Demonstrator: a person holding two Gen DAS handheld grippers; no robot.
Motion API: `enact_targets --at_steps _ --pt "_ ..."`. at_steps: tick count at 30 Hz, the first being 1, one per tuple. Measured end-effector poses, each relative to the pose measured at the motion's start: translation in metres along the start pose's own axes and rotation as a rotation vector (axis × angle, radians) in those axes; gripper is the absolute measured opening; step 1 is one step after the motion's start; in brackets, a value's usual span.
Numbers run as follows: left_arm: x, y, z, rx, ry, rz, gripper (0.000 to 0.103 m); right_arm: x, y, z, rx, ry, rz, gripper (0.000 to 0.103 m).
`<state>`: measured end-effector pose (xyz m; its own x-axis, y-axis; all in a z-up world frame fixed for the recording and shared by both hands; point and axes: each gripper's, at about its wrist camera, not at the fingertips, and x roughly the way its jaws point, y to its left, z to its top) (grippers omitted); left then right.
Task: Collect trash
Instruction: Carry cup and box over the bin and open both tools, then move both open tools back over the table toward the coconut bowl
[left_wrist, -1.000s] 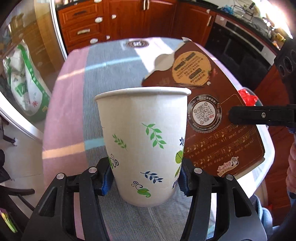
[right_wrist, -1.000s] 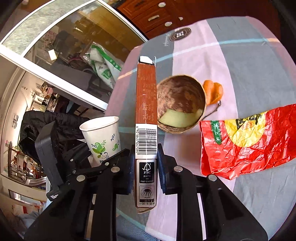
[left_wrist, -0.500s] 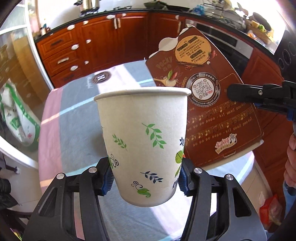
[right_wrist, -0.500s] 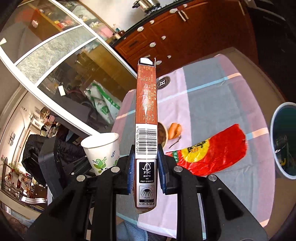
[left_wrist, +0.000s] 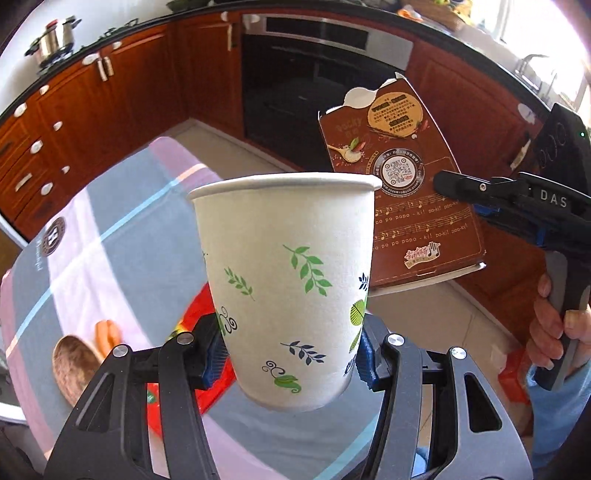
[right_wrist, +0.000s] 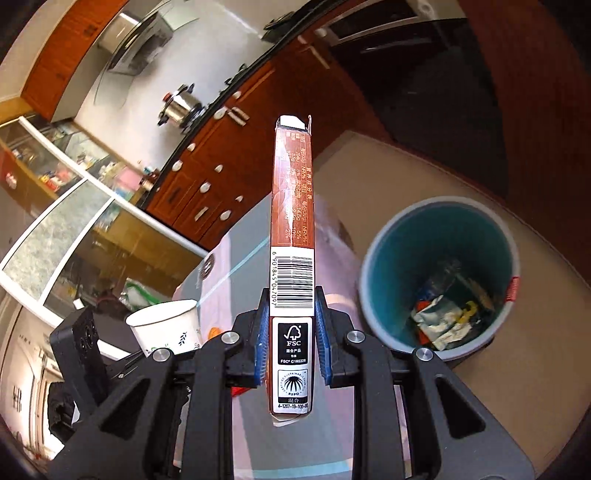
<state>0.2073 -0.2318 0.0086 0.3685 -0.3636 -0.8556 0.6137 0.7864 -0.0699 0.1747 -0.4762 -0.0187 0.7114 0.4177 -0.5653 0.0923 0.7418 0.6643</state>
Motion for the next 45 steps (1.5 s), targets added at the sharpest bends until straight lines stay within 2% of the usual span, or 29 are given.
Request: enact_targets --at_steps 6,10,14,16,17,18,20,24,27,37,45 --pt "0.067 -0.041 0.043 0.042 0.083 -0.112 0.057 -0.002 -0.06 0.015 0.037 -0.059 -0.178 0.021" --pt "0.106 -0.053 0.062 0.054 0.117 -0.156 0.057 0.011 -0.086 0.021 0.052 -0.075 -0.272 0.021" --pt "0.141 -0.059 0.079 0.067 0.157 -0.178 0.057 0.025 -0.101 0.025 0.049 -0.081 -0.341 0.021" --pt "0.156 -0.062 0.083 0.082 0.174 -0.176 0.06 0.032 -0.109 0.026 0.067 -0.081 -0.345 0.024" --pt "0.163 -0.064 0.084 0.093 0.181 -0.166 0.07 0.035 -0.112 0.026 0.079 -0.079 -0.343 0.03" --pt "0.166 -0.065 0.085 0.101 0.178 -0.146 0.075 0.038 -0.116 0.026 0.091 -0.076 -0.336 0.052" --pt "0.169 -0.066 0.084 0.115 0.169 -0.118 0.079 0.041 -0.119 0.026 0.102 -0.087 -0.337 0.071" --pt "0.173 -0.059 0.083 0.105 0.162 -0.108 0.091 0.044 -0.117 0.028 0.097 -0.073 -0.345 0.082" --pt "0.173 -0.052 0.081 0.081 0.164 -0.11 0.094 0.046 -0.111 0.029 0.093 -0.065 -0.355 0.087" --pt "0.139 -0.047 0.058 0.036 0.148 -0.121 0.097 0.041 -0.089 0.019 0.093 -0.022 -0.347 0.087" --pt "0.09 -0.032 0.036 0.005 0.091 -0.121 0.097 0.031 -0.042 0.001 0.049 -0.019 -0.31 0.09"
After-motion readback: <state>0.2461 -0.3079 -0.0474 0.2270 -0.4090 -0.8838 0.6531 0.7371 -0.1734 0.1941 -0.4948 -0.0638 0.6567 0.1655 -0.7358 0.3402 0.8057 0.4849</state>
